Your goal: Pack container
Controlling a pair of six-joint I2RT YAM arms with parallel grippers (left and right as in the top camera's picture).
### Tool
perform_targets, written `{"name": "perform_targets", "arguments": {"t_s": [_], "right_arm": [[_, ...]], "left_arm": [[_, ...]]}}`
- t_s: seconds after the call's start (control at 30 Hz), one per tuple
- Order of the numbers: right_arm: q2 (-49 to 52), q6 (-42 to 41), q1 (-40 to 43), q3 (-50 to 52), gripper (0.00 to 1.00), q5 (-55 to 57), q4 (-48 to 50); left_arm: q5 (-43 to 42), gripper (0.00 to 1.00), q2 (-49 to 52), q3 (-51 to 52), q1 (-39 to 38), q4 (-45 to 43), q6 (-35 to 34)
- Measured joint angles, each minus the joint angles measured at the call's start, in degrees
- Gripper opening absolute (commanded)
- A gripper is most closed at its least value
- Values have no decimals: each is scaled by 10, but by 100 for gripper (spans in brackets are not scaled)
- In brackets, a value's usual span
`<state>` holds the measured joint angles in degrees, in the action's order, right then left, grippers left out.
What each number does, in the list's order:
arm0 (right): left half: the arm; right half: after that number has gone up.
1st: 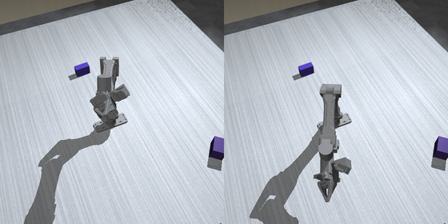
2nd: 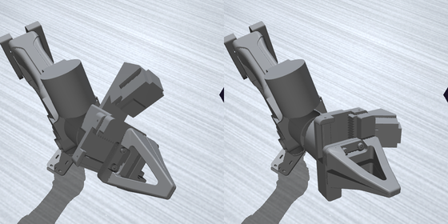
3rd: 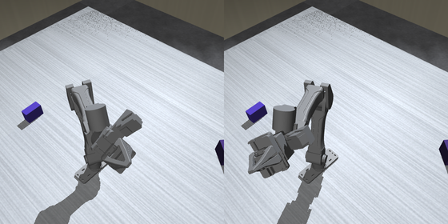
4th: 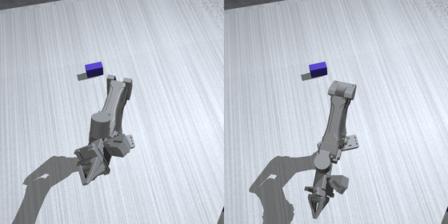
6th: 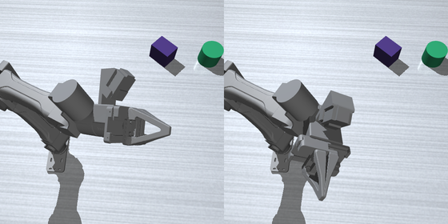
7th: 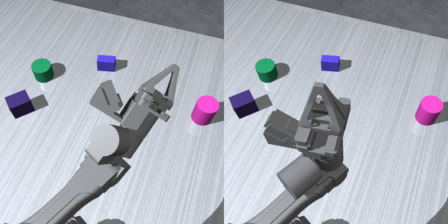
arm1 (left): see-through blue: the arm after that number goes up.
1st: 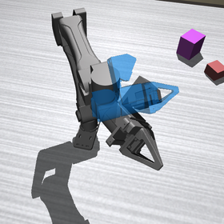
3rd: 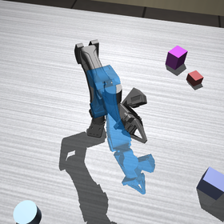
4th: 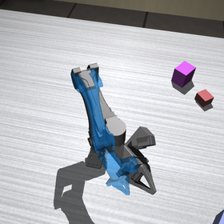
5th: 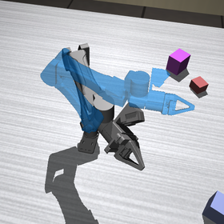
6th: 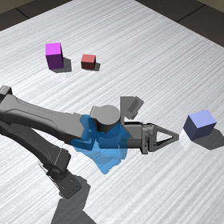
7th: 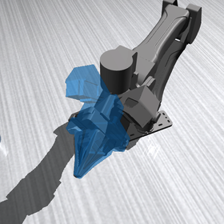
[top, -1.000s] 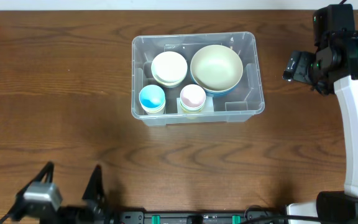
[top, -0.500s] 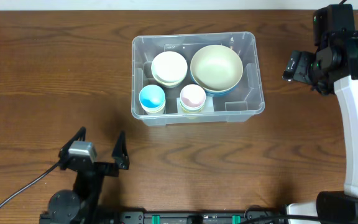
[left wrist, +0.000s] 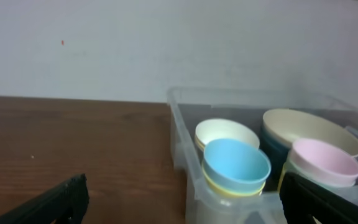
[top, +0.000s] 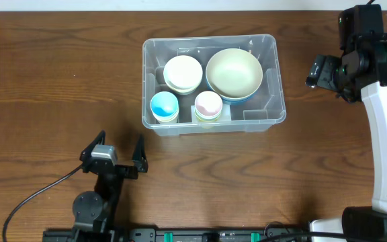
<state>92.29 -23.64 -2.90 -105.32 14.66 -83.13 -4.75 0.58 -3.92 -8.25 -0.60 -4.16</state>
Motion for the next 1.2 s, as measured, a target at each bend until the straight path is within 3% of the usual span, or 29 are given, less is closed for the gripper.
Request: {"name": "perform_targets", "arguments": {"t_s": [1.2], "right_arm": [[0,0,0,0,99,0,0]], "left_arm": [[3,98,0,29,3,21,10]]}}
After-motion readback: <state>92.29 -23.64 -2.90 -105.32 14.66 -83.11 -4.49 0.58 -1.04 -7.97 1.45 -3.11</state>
